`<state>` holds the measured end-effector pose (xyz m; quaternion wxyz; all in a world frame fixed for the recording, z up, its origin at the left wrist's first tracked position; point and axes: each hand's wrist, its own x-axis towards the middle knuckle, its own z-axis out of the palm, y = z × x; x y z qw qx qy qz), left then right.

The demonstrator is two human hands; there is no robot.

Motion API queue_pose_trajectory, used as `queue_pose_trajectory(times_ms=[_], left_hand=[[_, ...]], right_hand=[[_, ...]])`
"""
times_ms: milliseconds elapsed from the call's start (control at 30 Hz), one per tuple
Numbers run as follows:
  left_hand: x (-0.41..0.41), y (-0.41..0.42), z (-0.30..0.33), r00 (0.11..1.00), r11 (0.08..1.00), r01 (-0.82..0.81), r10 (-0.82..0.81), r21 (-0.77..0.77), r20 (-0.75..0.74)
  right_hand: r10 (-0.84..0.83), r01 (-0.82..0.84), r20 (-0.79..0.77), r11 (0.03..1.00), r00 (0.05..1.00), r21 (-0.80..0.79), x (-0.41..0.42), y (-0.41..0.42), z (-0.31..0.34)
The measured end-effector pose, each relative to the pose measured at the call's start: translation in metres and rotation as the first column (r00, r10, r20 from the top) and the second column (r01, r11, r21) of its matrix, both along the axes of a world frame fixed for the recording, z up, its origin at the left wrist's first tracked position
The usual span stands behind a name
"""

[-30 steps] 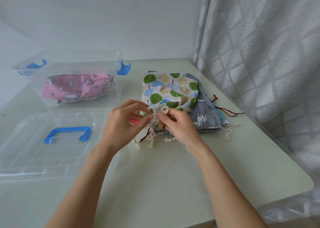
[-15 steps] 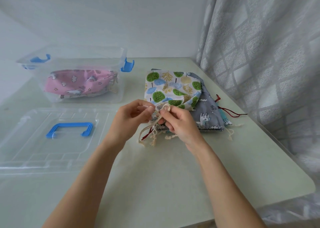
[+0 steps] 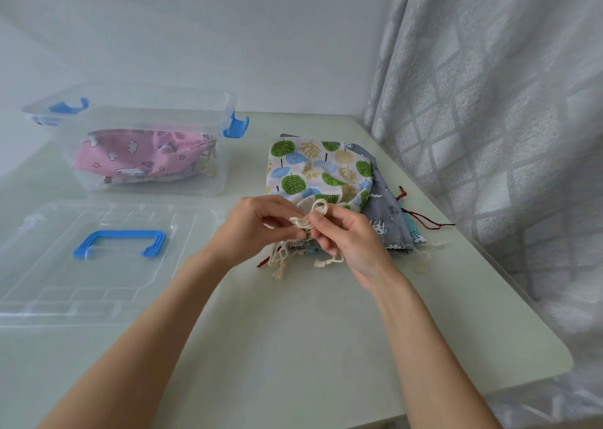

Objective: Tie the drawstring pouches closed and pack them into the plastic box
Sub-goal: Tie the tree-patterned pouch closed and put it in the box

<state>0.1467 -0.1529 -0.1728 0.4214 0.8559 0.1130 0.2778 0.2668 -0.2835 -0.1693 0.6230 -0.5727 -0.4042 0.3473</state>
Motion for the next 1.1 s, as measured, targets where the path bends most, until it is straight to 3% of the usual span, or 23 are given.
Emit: queue_pose_trajectory(times_ms=[100,233,367,467,533,567,633,700,833,933,1000,1100], left_hand=[[0.006,0.001,-0.001,1.0,1.0,0.023,-0.023,-0.013,0.003],[0.012,-0.002,-0.003,0.999,0.999,0.04,-0.041,0.022,0.019],[0.009,-0.005,-0.001,1.0,0.999,0.014,-0.013,0.042,-0.018],[0.009,-0.007,-0.002,0.998,1.0,-0.018,0.019,0.023,-0.06],[0.009,-0.008,-0.003,0.994,0.998,-0.059,0.062,0.039,-0.094],[0.009,-0.008,-0.003,0.989,0.995,-0.086,0.092,0.056,-0.112],[0.009,-0.009,-0.002,0.981,0.986,-0.138,0.149,0.097,-0.126],[0.011,-0.011,-0.001,0.973,0.973,-0.188,0.203,0.133,-0.113],[0.011,-0.01,-0.002,0.966,0.968,-0.216,0.231,0.131,-0.114],[0.004,-0.011,-0.003,0.982,0.988,-0.153,0.152,-0.007,-0.108],[0.0,-0.012,-0.004,0.988,0.989,-0.13,0.124,-0.066,-0.089],[-0.001,-0.011,-0.008,0.984,0.986,-0.164,0.163,-0.014,-0.075]], right_hand=[[0.117,-0.119,-0.033,0.992,0.993,-0.035,0.008,-0.005,0.007],[0.165,-0.157,0.071,0.982,0.984,-0.108,0.019,-0.013,0.015],[0.06,-0.051,0.234,0.998,0.97,-0.041,0.02,-0.007,0.017],[-0.118,0.117,0.45,0.993,0.885,0.031,0.021,-0.001,0.011],[-0.241,0.241,0.604,0.967,0.759,0.083,0.019,0.002,0.004],[-0.296,0.291,0.705,0.948,0.645,0.131,0.017,0.003,0.002],[-0.374,0.327,0.866,0.907,0.331,0.267,0.012,0.007,-0.001],[-0.406,0.311,0.911,0.877,0.073,0.366,0.008,0.011,-0.002],[-0.422,0.241,0.894,0.862,-0.147,0.446,0.004,0.016,-0.008],[-0.46,0.166,0.88,0.865,-0.117,0.474,0.008,0.016,-0.011],[-0.462,0.116,0.886,0.882,0.021,0.457,0.011,0.016,-0.014],[-0.436,0.093,0.853,0.899,0.286,0.428,0.011,0.012,-0.017]])
